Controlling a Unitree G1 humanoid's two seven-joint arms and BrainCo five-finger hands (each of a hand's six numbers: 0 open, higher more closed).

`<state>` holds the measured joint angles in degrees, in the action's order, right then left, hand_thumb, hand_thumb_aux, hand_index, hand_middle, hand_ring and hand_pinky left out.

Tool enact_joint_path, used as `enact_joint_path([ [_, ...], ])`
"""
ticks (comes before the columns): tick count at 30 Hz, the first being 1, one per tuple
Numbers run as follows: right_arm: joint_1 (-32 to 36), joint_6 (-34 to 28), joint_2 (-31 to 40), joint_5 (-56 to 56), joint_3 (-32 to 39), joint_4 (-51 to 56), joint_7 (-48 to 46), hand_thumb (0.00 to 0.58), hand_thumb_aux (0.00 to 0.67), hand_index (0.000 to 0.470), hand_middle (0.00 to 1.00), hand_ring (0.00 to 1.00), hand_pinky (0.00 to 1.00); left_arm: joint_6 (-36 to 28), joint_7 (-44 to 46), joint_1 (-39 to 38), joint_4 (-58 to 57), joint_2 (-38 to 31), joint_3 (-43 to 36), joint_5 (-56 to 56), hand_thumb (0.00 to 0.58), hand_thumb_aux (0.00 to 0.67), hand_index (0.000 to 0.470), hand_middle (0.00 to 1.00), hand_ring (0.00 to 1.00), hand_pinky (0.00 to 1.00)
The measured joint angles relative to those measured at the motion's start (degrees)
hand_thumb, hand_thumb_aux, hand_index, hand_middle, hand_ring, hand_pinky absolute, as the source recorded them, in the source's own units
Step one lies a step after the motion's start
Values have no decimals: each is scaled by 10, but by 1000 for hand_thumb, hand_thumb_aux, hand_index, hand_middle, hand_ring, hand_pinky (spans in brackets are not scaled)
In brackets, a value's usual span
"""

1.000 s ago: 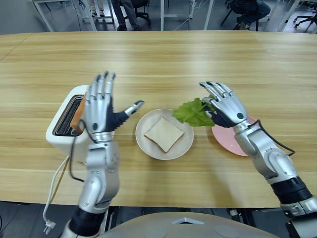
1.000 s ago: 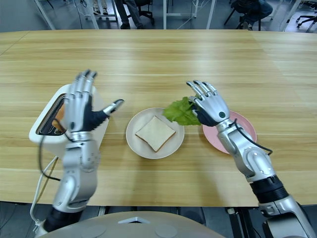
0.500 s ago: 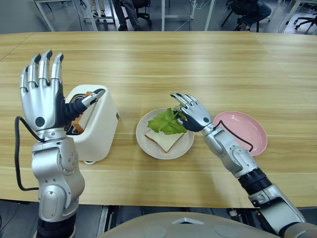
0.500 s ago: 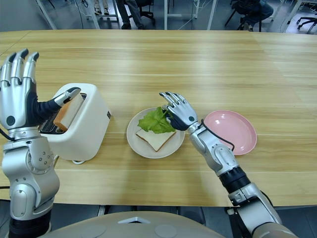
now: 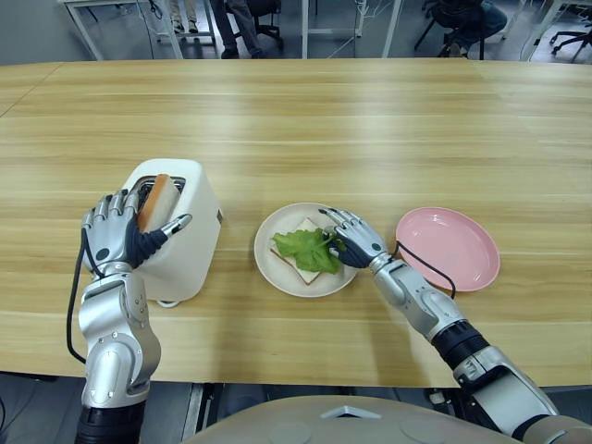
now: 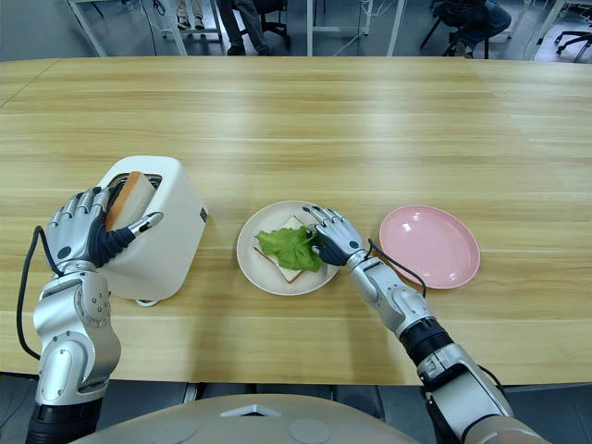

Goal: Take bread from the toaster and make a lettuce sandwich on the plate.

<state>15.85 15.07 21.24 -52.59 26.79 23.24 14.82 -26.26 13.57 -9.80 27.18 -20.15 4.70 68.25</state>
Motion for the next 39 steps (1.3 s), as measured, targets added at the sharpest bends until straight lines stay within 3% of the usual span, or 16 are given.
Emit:
enact_joint_path([
  [3, -8, -6, 0, -5, 5, -12, 7, 0, 0, 0, 0, 0, 0, 3, -9, 4, 0, 1, 3, -13, 580, 670, 460, 31, 31, 31],
  [4, -13, -8, 0, -5, 5, -21, 7, 0, 0, 0, 0, 0, 0, 4, -15, 6, 1, 1, 4, -19, 580, 670, 460, 275, 275, 275],
  [5, -17, -9, 1, -5, 5, -30, 7, 0, 0, 0, 0, 0, 0, 5, -20, 7, 4, 2, 6, -25, 580, 670, 460, 412, 412, 412],
  [6, -23, -12, 2, -6, 5, -43, 7, 0, 0, 0, 0, 0, 0, 8, -26, 7, 6, 2, 7, -31, 580, 670, 460, 412, 412, 412],
  [7, -25, -13, 3, -6, 5, -53, 7, 0, 0, 0, 0, 0, 0, 10, -31, 6, 7, 2, 8, -36, 580, 670, 460, 588, 588, 588],
  [8, -28, -16, 5, -7, 5, -67, 7, 0, 0, 0, 0, 0, 0, 12, -35, 7, 9, 1, 11, -42, 580, 670, 460, 1000, 1000, 1000],
  [23, -52, -57, 33, -50, 3, -175, 7, 0, 0, 0, 0, 0, 0, 82, -130, 71, 62, 1, 78, -142, 580, 670, 460, 1000, 1000, 1000],
  [30, -78, -42, 51, -41, -46, -224, 70, 0, 0, 0, 0, 0, 0, 126, -150, 137, 131, -8, 102, -202, 580, 670, 460, 1000, 1000, 1000],
  [34, -103, -9, 75, -26, -97, -261, 140, 0, 0, 0, 0, 0, 0, 130, -111, 187, 179, 39, 70, -298, 580, 670, 460, 1000, 1000, 1000],
  [39, -165, 55, 117, -26, -143, -320, 221, 0, 0, 0, 0, 0, 0, 115, -33, 185, 157, 80, -26, -393, 580, 670, 460, 1000, 1000, 1000],
])
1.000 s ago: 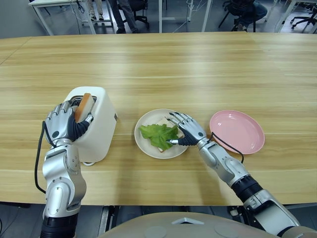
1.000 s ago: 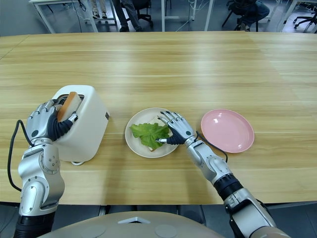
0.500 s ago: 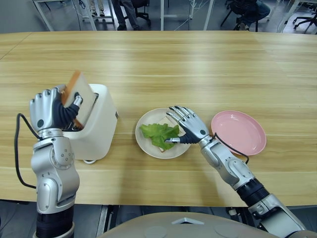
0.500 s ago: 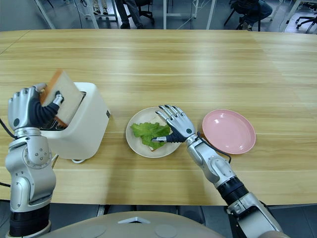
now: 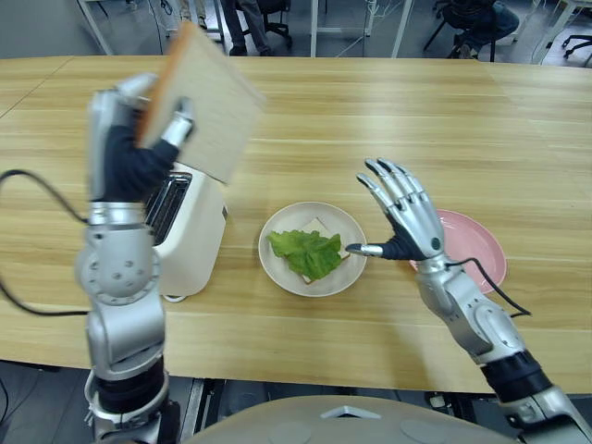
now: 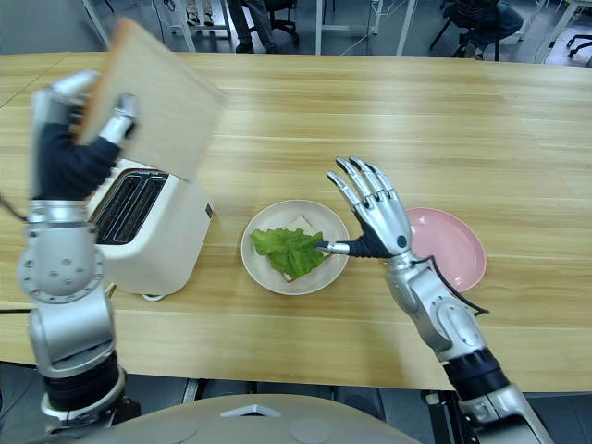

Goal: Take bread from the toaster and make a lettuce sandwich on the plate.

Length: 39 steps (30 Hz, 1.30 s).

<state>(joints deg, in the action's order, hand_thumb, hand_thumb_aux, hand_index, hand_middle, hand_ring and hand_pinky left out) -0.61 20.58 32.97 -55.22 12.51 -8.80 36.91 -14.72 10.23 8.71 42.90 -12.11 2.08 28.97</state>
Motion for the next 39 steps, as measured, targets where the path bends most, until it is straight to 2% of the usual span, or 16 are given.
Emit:
enact_joint_path([
  [4, -38, 53, 26, 1, -32, -40, 34, 0, 0, 0, 0, 0, 0, -4, 39, -3, -61, 14, -51, -55, 580, 670, 460, 1000, 1000, 1000],
  [10, -62, 106, 43, 0, -44, -60, 29, 0, 0, 0, 0, 0, 0, 9, 71, -3, -229, -7, -119, -73, 580, 670, 460, 1000, 1000, 1000],
  [18, -48, 104, 33, 3, 28, 10, -140, 0, 0, 0, 0, 0, 0, 75, 66, 55, -452, -27, -167, -63, 580, 670, 460, 1000, 1000, 1000],
  [25, -10, 67, -7, -3, 94, 83, -255, 0, 0, 0, 0, 0, 0, 121, 59, 102, -571, -1, -173, -82, 580, 670, 460, 1000, 1000, 1000],
  [31, 21, 34, -32, -18, 118, 119, -282, 0, 0, 0, 0, 0, 0, 146, 42, 104, -612, 4, -171, -94, 580, 670, 460, 1000, 1000, 1000],
  [39, 25, 25, -27, -19, 103, 86, -236, 0, 0, 0, 0, 0, 0, 161, 21, 79, -552, -2, -157, -108, 580, 670, 460, 1000, 1000, 1000],
])
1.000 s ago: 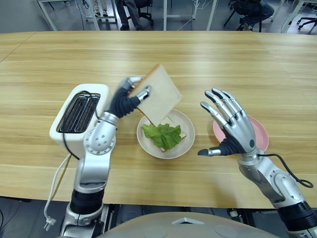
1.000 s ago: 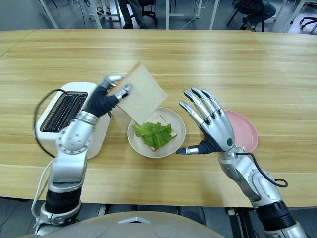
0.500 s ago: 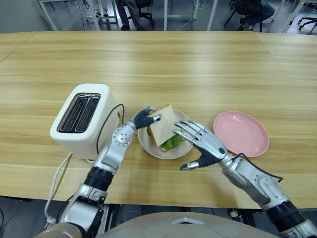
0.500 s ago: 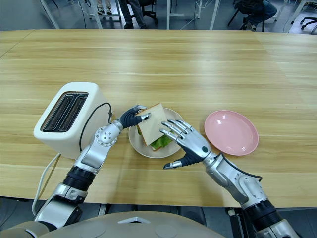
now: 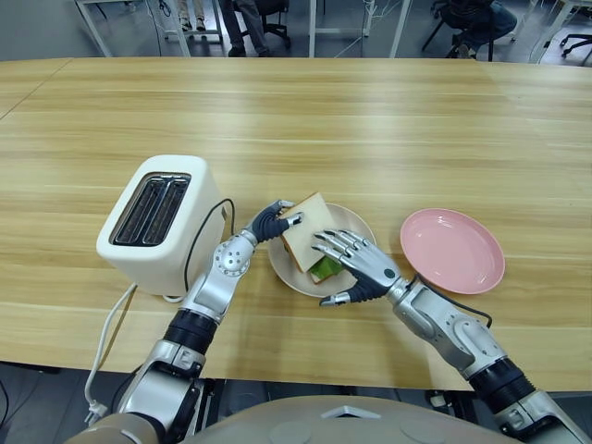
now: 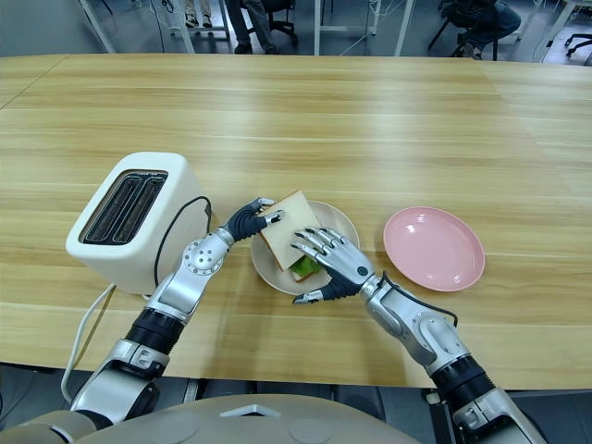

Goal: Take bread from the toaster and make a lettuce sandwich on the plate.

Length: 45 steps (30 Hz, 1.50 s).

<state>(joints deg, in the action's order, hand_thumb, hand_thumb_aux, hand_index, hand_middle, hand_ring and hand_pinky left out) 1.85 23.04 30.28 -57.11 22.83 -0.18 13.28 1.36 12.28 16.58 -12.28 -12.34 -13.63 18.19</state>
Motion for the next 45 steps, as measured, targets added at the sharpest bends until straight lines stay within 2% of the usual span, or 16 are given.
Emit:
enact_joint_path([
  [8, -48, 6, 23, -5, -42, -92, 65, 0, 0, 0, 0, 0, 0, -16, 14, -34, 121, -4, 28, -33, 580, 670, 460, 1000, 1000, 1000],
  [13, -70, 11, 33, -18, -45, -107, 63, 0, 0, 0, 0, 0, 0, -42, 47, -36, 125, 8, 27, -67, 580, 670, 460, 1000, 1000, 1000],
  [22, -74, 11, 39, -26, -42, -99, 29, 0, 0, 0, 0, 0, 0, -52, 85, -21, -19, 27, 0, -85, 580, 670, 460, 1000, 1000, 1000],
  [27, -70, 1, 36, -27, -25, -73, -2, 0, 0, 0, 0, 0, 0, -15, 77, 27, -116, 41, -1, -85, 580, 670, 460, 1000, 1000, 1000],
  [33, -31, -28, 27, -26, 6, -6, -91, 0, 0, 0, 0, 0, 0, 32, 47, 73, -218, 51, -2, -74, 580, 670, 460, 1000, 1000, 1000],
  [44, 93, -44, -2, -20, 56, 95, -159, 0, 0, 0, 0, 0, 0, 91, -35, 122, -327, 50, -5, -16, 580, 670, 460, 1000, 1000, 1000],
  [45, 101, -44, -5, -17, 58, 103, -165, 0, 0, 0, 0, 0, 0, 94, -47, 124, -331, 48, -11, -5, 570, 581, 399, 1000, 1000, 1000],
])
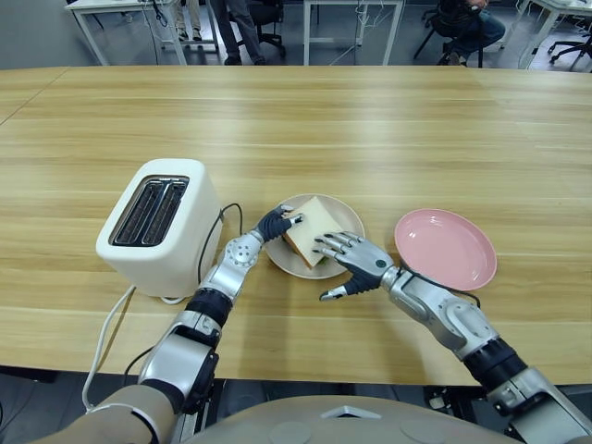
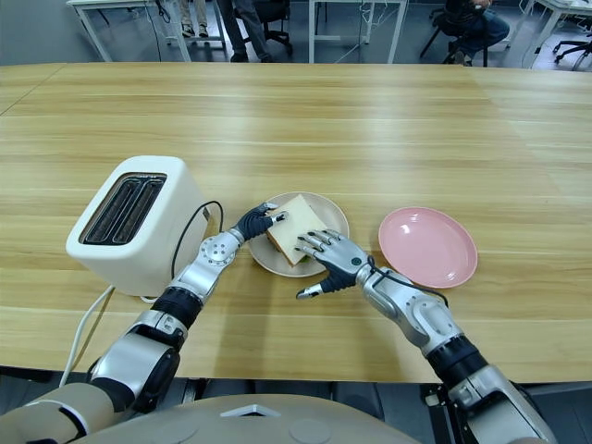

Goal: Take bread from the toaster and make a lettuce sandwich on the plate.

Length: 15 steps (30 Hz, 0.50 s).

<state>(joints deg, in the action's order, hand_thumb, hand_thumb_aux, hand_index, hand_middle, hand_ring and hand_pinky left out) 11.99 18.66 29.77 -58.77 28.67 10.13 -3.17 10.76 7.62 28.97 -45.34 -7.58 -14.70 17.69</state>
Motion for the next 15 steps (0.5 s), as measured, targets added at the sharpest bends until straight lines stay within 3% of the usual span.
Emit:
enact_joint_path([
  [1, 12, 0, -2, 2, 4, 11, -5, 0, 0, 0, 0, 0, 0, 3, -19, 3, -6, -3, -8, 19, 570, 581, 399, 1000, 1000, 1000],
  [2, 22, 0, -6, 5, 6, 21, -13, 0, 0, 0, 0, 0, 0, 5, -44, 7, -9, -10, -22, 43, 0, 0, 0, 1000, 1000, 1000],
  [3, 34, 0, -11, 12, 10, 32, -23, 0, 0, 0, 0, 0, 0, 5, -79, 12, -10, -19, -40, 81, 0, 0, 0, 580, 580, 580],
  [4, 45, 0, -14, 17, 10, 43, -33, 0, 0, 0, 0, 0, 0, 3, -113, 17, -9, -33, -64, 124, 0, 0, 0, 431, 431, 431],
  [5, 53, 0, -17, 21, 10, 51, -41, 0, 0, 0, 0, 0, 0, -1, -135, 19, -5, -42, -79, 151, 0, 0, 0, 431, 431, 431],
  [6, 65, 0, -18, 27, 12, 58, -55, 0, 0, 0, 0, 0, 0, -15, -163, 19, 10, -54, -97, 191, 0, 0, 0, 0, 0, 0],
  [15, 130, -1, -34, 71, 17, 114, -130, 0, 0, 0, 0, 0, 0, -130, -260, -5, 220, -131, -129, 364, 0, 0, 0, 0, 0, 0],
])
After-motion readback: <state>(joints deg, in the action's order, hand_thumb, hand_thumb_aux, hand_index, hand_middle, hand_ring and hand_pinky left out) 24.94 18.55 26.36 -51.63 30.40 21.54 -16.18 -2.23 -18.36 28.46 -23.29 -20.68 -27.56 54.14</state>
